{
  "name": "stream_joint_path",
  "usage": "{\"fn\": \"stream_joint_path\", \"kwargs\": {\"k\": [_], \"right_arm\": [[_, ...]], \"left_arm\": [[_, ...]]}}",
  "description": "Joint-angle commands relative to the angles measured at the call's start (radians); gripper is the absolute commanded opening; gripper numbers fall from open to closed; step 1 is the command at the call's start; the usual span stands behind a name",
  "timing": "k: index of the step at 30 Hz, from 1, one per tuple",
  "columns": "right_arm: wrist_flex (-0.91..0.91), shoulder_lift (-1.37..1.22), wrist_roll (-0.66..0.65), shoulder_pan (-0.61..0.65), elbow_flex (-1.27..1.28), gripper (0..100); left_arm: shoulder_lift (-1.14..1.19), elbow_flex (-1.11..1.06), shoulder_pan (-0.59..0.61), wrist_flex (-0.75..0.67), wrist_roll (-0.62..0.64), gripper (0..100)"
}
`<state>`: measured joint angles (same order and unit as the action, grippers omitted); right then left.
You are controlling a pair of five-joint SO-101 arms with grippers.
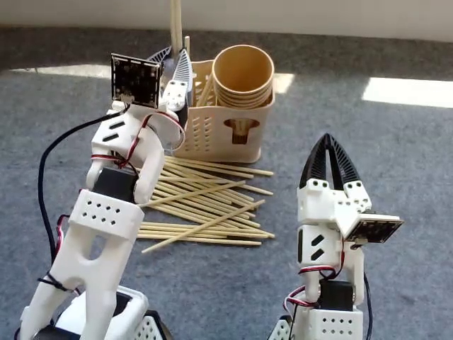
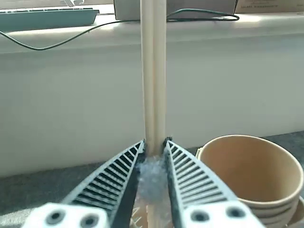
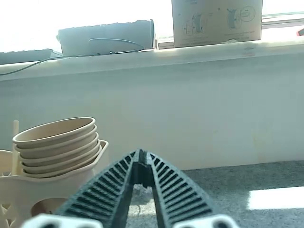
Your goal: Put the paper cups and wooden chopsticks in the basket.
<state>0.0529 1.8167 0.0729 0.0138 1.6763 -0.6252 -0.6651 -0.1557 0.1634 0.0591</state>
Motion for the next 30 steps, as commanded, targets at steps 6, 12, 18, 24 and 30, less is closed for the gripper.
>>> {"fn": "stream_joint_path", "kwargs": {"k": [6,12,18,24,30], "right_arm": [[0.002,0.016,-0.009,-0.007,0.105,0.6],[0.002,0.016,-0.009,-0.007,0.105,0.6],[0.002,0.016,-0.009,-0.007,0.105,0.6],[0.002,0.016,-0.009,-0.007,0.105,0.6],[0.002,0.016,-0.009,-0.007,0.105,0.6]], "left_arm": [[-0.01,0.117,0.01,0.178,0.005,15],[-0.008,0.213,0.01,0.342,0.005,17],[-0.01,0.292,0.012,0.462,0.005,17],[-0.01,0.406,0.012,0.689,-0.003,13],[-0.01,0.53,0.031,0.916,-0.064,12]]}}
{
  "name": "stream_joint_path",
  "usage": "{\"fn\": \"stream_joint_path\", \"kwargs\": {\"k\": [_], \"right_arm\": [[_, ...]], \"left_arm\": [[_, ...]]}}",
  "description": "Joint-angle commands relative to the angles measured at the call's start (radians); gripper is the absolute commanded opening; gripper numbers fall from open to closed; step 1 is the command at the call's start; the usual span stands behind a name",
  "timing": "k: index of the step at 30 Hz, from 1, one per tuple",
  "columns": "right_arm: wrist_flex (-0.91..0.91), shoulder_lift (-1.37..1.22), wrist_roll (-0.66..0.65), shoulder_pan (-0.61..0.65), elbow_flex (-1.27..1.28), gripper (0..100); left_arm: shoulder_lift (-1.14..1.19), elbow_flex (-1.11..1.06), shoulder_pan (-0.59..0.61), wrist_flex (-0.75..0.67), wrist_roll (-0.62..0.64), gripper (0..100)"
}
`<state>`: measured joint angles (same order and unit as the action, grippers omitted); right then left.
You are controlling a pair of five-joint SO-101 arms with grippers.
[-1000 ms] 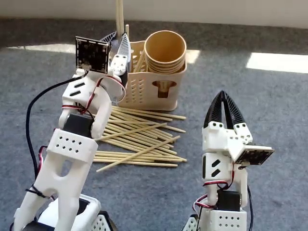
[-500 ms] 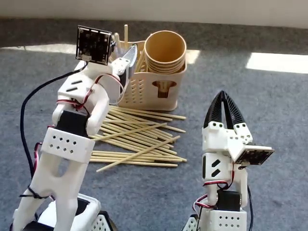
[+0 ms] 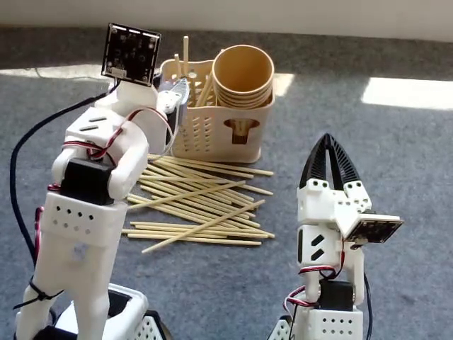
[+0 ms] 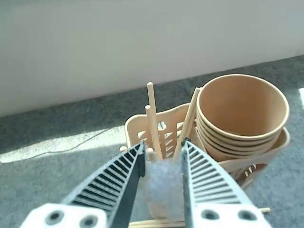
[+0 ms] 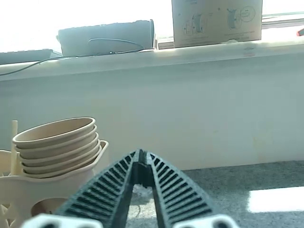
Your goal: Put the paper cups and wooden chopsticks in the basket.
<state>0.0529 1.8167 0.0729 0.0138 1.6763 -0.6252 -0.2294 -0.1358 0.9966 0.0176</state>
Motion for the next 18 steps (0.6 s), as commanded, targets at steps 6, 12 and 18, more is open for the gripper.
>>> {"fn": "stream_joint_path", "kwargs": {"k": [6,12,18], "right_arm": [[0.002,0.016,-0.009,-0.007,0.105,0.6],[-0.002,0.018,-0.006,-0.012,0.105,0.6],[-0.004,0.018,-0.003,-0.038,0.105,0.6]], "left_arm": [[-0.01,0.208,0.004,0.295,-0.025,13],[-0.01,0.217,-0.074,0.442,-0.175,13],[-0.008,0.107,-0.147,0.474,-0.269,13]]}}
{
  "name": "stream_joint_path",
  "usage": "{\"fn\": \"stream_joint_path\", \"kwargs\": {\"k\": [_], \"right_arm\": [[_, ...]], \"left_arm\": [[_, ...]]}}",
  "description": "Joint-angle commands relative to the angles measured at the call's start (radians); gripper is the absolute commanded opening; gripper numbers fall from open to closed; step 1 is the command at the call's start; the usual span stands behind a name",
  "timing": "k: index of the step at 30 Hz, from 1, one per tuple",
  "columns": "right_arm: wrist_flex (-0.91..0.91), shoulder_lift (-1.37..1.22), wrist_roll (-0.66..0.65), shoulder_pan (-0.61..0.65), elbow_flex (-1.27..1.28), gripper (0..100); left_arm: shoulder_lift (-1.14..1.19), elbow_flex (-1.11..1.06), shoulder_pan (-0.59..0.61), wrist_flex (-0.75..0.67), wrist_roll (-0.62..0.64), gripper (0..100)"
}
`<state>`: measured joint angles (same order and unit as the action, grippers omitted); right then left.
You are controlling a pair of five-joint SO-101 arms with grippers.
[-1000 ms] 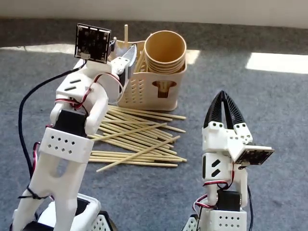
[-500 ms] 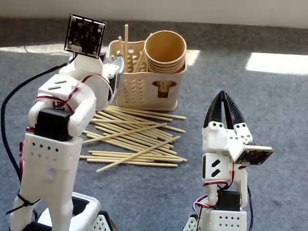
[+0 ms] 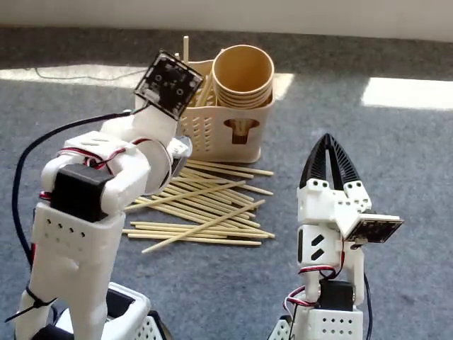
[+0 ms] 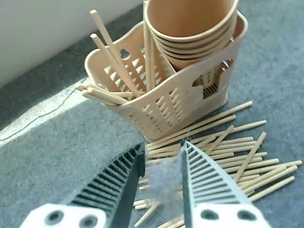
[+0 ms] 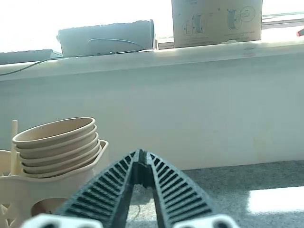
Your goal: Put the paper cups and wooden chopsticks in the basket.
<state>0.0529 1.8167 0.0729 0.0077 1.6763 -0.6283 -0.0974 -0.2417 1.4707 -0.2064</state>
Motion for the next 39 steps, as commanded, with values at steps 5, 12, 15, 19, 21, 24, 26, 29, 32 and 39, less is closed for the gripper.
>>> {"fn": "stream_joint_path", "kwargs": {"k": [5,12,15,19,21,24,26,29,32,39], "right_arm": [[-0.004,0.018,-0.002,-0.064,0.105,0.6],[-0.005,0.018,-0.002,-0.065,0.105,0.6],[-0.005,0.018,-0.002,-0.065,0.105,0.6],[-0.005,0.018,-0.002,-0.065,0.105,0.6],[-0.005,0.018,-0.002,-0.065,0.105,0.6],[-0.005,0.018,-0.002,-0.065,0.105,0.6],[-0.005,0.018,-0.002,-0.065,0.105,0.6],[-0.005,0.018,-0.002,-0.065,0.105,0.6],[-0.005,0.018,-0.002,-0.065,0.105,0.6],[-0.005,0.018,-0.003,-0.064,0.107,0.6]], "left_arm": [[-0.001,-0.165,-0.081,-0.005,-0.098,18],[0.005,-0.374,-0.134,-0.103,-0.203,21],[0.005,-0.49,-0.153,-0.183,-0.215,21],[0.007,-0.599,-0.159,-0.272,-0.218,21],[0.007,-0.628,-0.159,-0.29,-0.219,21],[0.018,-0.648,-0.16,-0.293,-0.239,21],[0.064,-0.648,-0.17,-0.293,-0.252,21],[0.17,-0.638,-0.177,-0.307,-0.253,21],[0.263,-0.624,-0.171,-0.354,-0.253,21],[0.412,-0.624,-0.168,-0.442,-0.255,21]]}}
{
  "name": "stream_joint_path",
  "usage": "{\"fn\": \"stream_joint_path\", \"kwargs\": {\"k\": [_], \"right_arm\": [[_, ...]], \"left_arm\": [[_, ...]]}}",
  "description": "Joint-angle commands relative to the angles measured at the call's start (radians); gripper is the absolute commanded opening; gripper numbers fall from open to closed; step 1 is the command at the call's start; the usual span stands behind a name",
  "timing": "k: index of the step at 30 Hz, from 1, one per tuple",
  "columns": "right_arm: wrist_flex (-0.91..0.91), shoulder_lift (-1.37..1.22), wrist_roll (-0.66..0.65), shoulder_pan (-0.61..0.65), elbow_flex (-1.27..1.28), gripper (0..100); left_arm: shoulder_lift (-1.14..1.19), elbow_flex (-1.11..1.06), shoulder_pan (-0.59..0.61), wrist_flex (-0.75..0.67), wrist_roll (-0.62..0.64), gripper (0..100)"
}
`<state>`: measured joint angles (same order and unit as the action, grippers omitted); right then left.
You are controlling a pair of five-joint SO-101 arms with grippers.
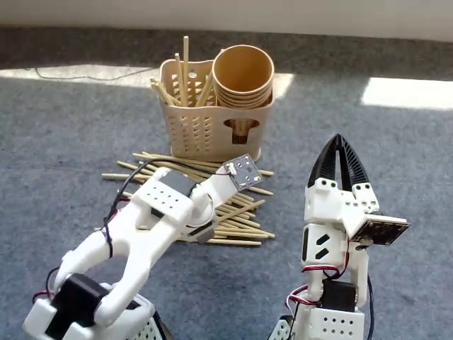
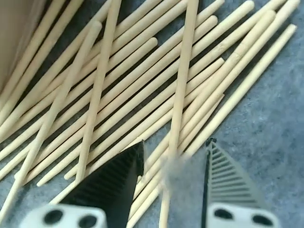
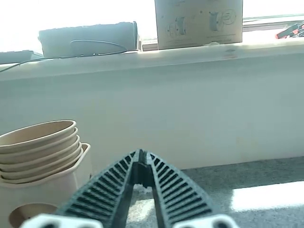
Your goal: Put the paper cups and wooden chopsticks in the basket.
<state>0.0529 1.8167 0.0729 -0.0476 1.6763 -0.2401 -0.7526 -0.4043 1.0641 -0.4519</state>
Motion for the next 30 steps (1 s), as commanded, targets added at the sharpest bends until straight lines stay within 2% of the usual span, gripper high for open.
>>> {"fn": "stream_joint_path", "kwargs": {"k": [1,9,17,23,30], "right_arm": [[-0.005,0.018,-0.003,-0.008,0.107,0.6],[-0.005,0.018,-0.003,-0.005,0.107,0.6],[-0.005,0.018,-0.005,-0.005,0.108,0.6],[-0.005,0.018,-0.006,-0.005,0.108,0.6],[-0.005,0.018,-0.008,-0.004,0.108,0.6]], "left_arm": [[0.038,0.031,-0.005,-0.046,-0.011,21],[0.131,0.027,-0.004,-0.052,-0.112,20],[0.147,0.027,-0.004,-0.051,-0.221,7],[0.143,0.033,-0.004,-0.051,-0.221,2],[0.143,0.033,-0.007,-0.051,-0.221,3]]}}
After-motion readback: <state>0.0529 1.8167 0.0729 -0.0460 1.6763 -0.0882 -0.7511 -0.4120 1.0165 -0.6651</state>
